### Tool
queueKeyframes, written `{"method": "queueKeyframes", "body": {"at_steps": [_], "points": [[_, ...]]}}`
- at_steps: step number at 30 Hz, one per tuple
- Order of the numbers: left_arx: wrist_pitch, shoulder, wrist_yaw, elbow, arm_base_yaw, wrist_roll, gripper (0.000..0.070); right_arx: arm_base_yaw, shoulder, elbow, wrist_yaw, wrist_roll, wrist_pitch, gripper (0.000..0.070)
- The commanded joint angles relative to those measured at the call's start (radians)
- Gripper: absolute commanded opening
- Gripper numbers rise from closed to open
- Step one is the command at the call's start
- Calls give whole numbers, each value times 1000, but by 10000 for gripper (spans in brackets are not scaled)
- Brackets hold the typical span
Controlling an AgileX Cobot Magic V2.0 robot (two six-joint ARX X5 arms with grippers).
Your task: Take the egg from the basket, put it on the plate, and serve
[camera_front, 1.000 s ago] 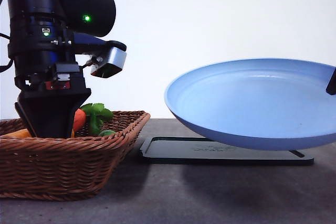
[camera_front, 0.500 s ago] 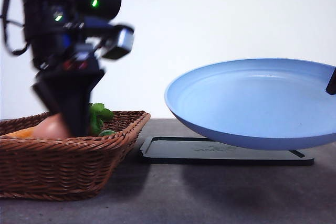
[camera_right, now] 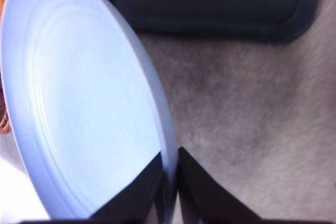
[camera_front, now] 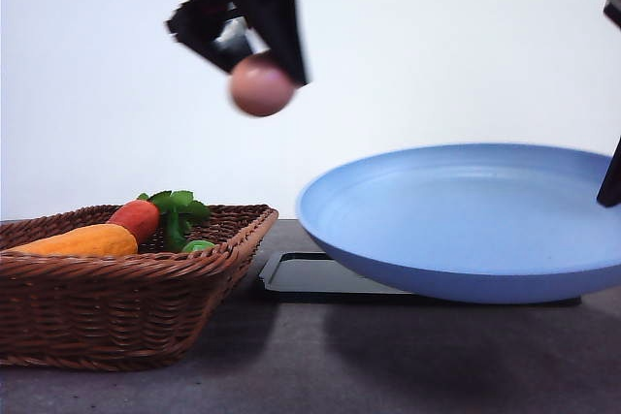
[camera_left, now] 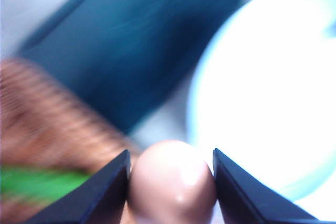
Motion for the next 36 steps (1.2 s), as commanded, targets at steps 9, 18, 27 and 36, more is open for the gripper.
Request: {"method": "queueKeyframes", "body": {"at_steps": [9,18,27,36], "points": [[74,59,33,19,-208,-34,202,12,93,3,-109,13,78,0],[127,192,26,19,-282,-31,202,12,93,3,-111,13,45,0],[132,224,21,19,-287,-26,213,12,93,3,-111,12,3,0],[132,224,21,19,-287,-28,410,12,93,3,-111,12,-38,0]]}}
